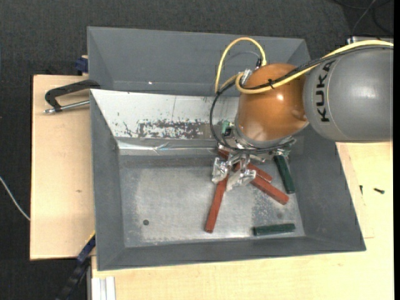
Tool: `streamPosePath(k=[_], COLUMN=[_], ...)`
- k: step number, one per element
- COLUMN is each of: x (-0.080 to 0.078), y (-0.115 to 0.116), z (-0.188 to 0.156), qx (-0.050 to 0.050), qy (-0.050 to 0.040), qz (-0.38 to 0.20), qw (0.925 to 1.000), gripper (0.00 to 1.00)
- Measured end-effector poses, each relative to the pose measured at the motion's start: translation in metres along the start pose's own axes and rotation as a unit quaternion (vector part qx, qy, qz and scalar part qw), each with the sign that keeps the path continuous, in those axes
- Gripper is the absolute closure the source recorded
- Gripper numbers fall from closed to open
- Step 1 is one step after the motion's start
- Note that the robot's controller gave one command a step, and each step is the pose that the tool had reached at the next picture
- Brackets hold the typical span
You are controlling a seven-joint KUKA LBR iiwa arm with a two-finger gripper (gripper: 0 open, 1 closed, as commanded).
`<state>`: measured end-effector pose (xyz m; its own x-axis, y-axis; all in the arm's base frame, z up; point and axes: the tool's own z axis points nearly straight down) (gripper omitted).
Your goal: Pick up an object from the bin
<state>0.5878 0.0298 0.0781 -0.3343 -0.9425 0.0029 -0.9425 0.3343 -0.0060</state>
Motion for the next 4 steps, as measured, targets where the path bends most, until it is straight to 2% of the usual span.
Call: streamPosePath(k=[1,2,3,4], x=[0.0,0.023,0.028,0.029], y=[0.0,0.005,-0.006,-0.009], z=[0.0,-0.001,0.001,-0.037], qx=[0.0,0.006,-0.007,-0.005], qy=[-0.0002,-0.0112,-0.002,-0.0028], qz=[0.0,0.004,0.015,0.016], qw=[1.0,0.9999,0.9999,0.9999], gripper=[1.0,1.0,1.0,1.0])
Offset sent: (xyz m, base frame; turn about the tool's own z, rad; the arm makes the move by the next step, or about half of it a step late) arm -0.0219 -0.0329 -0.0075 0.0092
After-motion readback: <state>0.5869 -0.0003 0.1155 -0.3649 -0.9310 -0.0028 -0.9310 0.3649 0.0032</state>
